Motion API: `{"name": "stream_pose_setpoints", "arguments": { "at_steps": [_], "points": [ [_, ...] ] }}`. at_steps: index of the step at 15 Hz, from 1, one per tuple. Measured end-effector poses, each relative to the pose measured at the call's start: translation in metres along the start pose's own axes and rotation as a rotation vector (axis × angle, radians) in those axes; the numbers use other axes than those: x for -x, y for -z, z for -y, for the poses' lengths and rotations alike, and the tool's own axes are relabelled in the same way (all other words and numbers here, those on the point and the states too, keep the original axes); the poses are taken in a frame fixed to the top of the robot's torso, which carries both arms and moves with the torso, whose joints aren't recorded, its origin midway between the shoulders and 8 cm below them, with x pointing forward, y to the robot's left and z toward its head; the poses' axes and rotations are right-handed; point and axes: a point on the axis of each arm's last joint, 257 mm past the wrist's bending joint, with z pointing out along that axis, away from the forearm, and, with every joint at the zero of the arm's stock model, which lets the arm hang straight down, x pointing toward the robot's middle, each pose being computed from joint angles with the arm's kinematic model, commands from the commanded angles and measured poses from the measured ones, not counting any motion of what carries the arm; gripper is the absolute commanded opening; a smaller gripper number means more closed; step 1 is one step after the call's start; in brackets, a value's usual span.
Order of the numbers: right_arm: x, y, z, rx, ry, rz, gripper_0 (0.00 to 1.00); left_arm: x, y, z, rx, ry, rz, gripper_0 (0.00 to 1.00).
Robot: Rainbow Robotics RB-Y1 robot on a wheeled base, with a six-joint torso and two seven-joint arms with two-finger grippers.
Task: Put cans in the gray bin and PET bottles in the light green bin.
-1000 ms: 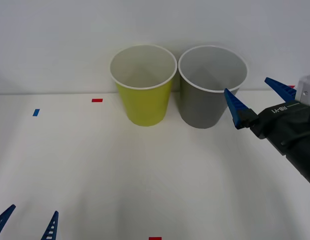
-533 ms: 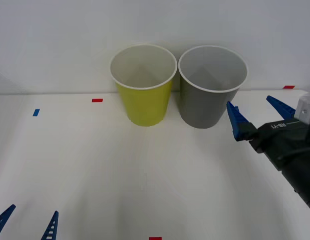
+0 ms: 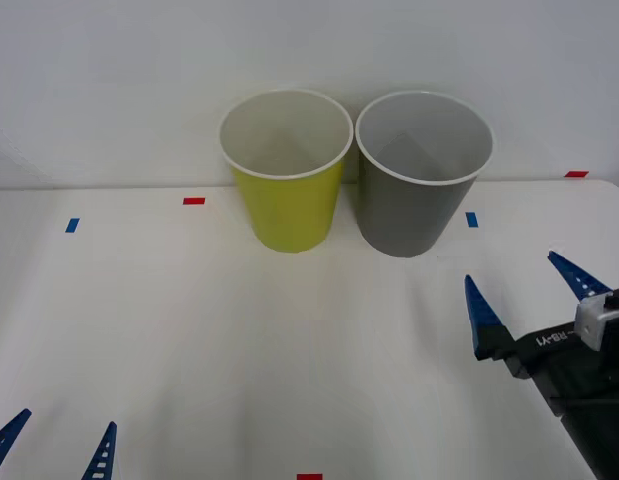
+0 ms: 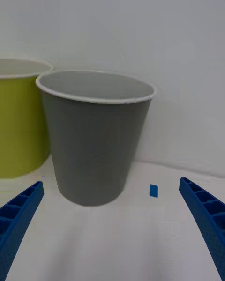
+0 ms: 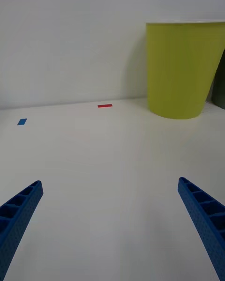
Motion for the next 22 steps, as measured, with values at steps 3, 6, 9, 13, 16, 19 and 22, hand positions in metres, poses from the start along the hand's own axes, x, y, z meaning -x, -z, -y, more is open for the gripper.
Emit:
{"name": "stream_pose_setpoints", "arguments": {
  "at_steps": [3, 6, 9, 13, 16, 19, 22],
  "points": [
    [-0.011, 0.007, -0.011, -0.004, -0.029, -0.018, 1.00, 0.000, 0.000, 0.000, 0.000, 0.000, 0.000, 1.00],
    [-0.017, 0.018, -0.013, -0.027, 0.031, -0.020, 1.00, 0.000, 0.000, 0.000, 0.000, 0.000, 0.000, 1.00],
    [-0.022, 0.036, -0.014, -0.036, 0.016, -0.015, 1.00, 0.000, 0.000, 0.000, 0.000, 0.000, 0.000, 1.00],
    [-0.039, 0.065, -0.008, -0.043, 0.013, 0.061, 1.00, 0.000, 0.000, 0.000, 0.000, 0.000, 0.000, 1.00],
    [-0.055, 0.098, -0.005, -0.052, 0.028, 0.025, 1.00, 0.000, 0.000, 0.000, 0.000, 0.000, 0.000, 1.00],
    [-0.070, 0.130, -0.007, -0.071, 0.028, 0.003, 1.00, 0.000, 0.000, 0.000, 0.000, 0.000, 0.000, 1.00],
    [-0.084, 0.153, -0.007, -0.087, 0.053, 0.004, 1.00, 0.000, 0.000, 0.000, 0.000, 0.000, 0.000, 1.00]
  ]
}}
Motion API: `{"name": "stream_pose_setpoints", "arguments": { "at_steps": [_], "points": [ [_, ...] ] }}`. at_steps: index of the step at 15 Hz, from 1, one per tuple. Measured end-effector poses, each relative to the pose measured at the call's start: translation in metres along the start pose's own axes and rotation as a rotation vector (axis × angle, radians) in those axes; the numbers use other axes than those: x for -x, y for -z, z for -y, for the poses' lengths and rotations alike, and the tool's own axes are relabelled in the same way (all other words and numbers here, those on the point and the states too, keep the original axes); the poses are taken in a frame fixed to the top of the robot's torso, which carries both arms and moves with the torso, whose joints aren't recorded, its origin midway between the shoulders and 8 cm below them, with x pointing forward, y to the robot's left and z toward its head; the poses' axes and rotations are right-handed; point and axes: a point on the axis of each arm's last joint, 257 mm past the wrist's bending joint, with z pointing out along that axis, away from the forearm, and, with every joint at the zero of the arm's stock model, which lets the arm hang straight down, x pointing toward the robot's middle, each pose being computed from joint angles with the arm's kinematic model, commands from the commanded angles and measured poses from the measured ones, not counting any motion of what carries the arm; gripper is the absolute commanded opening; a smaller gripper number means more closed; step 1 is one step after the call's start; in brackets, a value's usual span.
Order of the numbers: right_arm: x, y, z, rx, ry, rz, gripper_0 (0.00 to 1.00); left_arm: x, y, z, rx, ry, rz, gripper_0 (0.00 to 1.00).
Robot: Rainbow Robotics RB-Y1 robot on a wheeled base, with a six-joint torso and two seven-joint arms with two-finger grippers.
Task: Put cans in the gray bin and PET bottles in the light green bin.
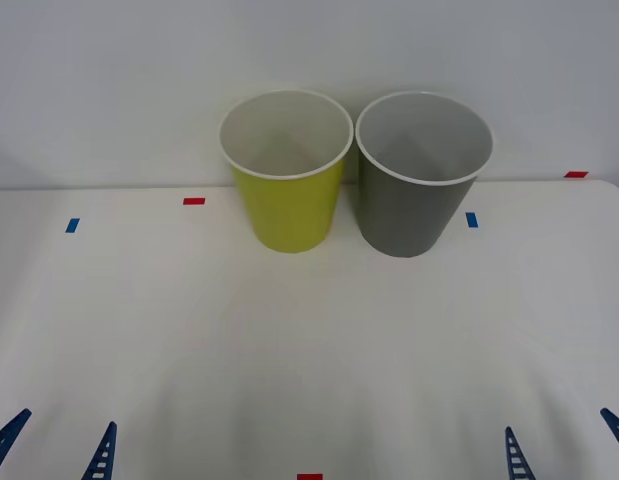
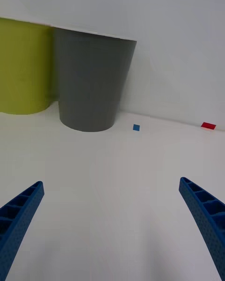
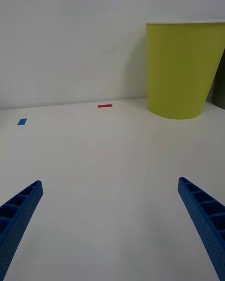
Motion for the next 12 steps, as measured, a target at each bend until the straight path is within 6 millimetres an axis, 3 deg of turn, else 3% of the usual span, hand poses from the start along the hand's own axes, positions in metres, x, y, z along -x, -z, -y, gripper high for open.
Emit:
{"name": "stream_pose_setpoints", "arguments": {
  "at_steps": [3, 12],
  "points": [
    [0.008, 0.013, 0.008, -0.027, 0.002, 0.023, 1.00, 0.000, 0.000, 0.000, 0.000, 0.000, 0.000, 1.00],
    [0.001, 0.019, 0.017, -0.066, -0.021, 0.009, 1.00, 0.000, 0.000, 0.000, 0.000, 0.000, 0.000, 1.00]
  ]
}}
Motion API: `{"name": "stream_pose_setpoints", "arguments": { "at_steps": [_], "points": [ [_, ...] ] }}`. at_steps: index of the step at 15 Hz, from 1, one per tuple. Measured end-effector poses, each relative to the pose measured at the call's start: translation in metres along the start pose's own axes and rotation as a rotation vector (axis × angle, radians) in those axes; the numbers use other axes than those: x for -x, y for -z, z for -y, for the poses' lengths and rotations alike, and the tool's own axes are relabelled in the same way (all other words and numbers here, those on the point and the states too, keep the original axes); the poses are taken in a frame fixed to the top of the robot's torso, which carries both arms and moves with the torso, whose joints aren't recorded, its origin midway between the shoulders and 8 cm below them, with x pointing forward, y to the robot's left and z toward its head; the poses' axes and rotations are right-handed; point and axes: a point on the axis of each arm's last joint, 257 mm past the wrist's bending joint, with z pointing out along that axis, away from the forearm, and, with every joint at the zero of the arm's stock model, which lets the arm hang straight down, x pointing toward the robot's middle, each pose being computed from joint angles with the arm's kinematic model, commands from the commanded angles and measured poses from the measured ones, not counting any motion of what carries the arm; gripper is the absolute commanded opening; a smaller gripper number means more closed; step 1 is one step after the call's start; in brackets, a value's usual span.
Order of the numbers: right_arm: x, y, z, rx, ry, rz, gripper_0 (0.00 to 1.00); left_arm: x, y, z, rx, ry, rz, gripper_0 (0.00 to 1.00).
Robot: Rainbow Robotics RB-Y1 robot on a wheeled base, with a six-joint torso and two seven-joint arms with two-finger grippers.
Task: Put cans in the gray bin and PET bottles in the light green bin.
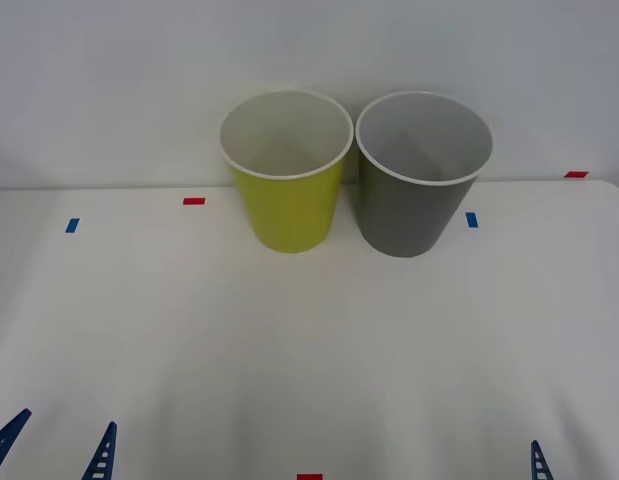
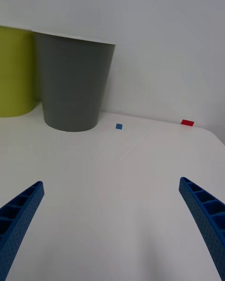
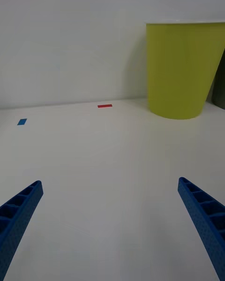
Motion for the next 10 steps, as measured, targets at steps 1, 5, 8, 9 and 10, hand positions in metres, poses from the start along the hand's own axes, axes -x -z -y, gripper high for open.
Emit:
{"name": "stream_pose_setpoints", "arguments": {
  "at_steps": [1, 5, 8, 9, 10],
  "points": [
    [0.0000, 0.0000, 0.0000, 0.000, 0.000, 0.000, 1.00, 0.0000, 0.0000, 0.0000, 0.000, 0.000, 0.000, 1.00],
    [0.0000, 0.0000, 0.0000, 0.000, 0.000, 0.000, 1.00, 0.0000, 0.0000, 0.0000, 0.000, 0.000, 0.000, 1.00],
    [0.0000, 0.0000, 0.0000, 0.000, 0.000, 0.000, 1.00, 0.0000, 0.0000, 0.0000, 0.000, 0.000, 0.000, 1.00],
    [0.0000, 0.0000, 0.0000, 0.000, 0.000, 0.000, 1.00, 0.0000, 0.0000, 0.0000, 0.000, 0.000, 0.000, 1.00],
    [0.0000, 0.0000, 0.0000, 0.000, 0.000, 0.000, 1.00, 0.0000, 0.0000, 0.0000, 0.000, 0.000, 0.000, 1.00]
  ]
}}
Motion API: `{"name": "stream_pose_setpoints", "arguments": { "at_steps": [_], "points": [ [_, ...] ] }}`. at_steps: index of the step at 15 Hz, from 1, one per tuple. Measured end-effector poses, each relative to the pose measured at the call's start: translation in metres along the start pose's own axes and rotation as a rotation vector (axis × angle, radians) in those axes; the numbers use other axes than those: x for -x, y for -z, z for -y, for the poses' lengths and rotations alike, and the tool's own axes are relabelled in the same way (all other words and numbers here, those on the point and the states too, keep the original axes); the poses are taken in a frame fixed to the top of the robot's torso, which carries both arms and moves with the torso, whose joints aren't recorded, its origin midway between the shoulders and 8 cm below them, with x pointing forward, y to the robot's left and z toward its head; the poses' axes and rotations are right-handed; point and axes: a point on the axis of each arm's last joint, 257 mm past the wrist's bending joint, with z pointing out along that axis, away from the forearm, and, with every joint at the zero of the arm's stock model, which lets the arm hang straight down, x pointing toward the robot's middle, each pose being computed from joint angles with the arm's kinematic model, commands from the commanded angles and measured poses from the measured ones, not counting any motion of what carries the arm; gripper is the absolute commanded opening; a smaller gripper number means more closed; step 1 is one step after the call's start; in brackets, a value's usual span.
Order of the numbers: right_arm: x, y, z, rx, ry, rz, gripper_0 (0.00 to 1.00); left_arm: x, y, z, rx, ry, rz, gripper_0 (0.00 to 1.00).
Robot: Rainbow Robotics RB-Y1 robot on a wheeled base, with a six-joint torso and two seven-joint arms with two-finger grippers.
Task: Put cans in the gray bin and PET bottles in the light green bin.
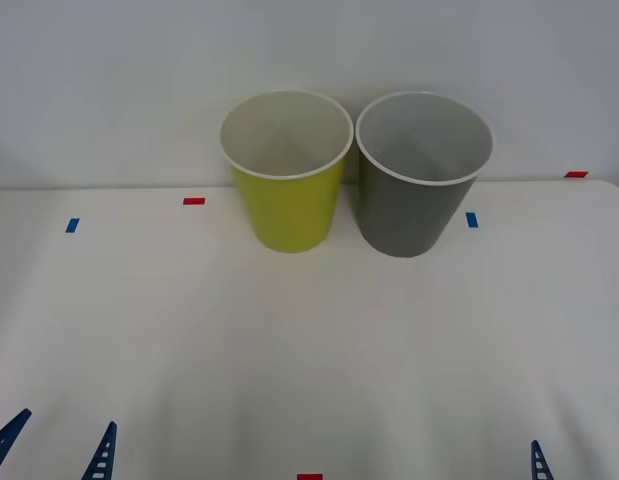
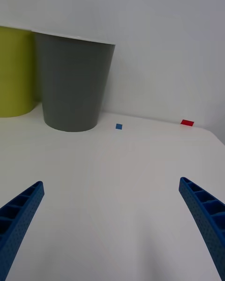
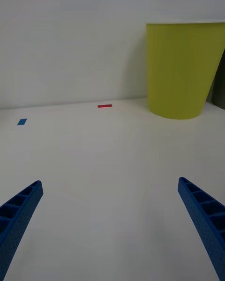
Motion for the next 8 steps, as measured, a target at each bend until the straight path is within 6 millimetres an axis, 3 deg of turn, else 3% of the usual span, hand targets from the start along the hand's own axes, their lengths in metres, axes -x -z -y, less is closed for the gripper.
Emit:
{"name": "stream_pose_setpoints", "arguments": {
  "at_steps": [8],
  "points": [
    [0.0000, 0.0000, 0.0000, 0.000, 0.000, 0.000, 1.00, 0.0000, 0.0000, 0.0000, 0.000, 0.000, 0.000, 1.00]
  ]
}}
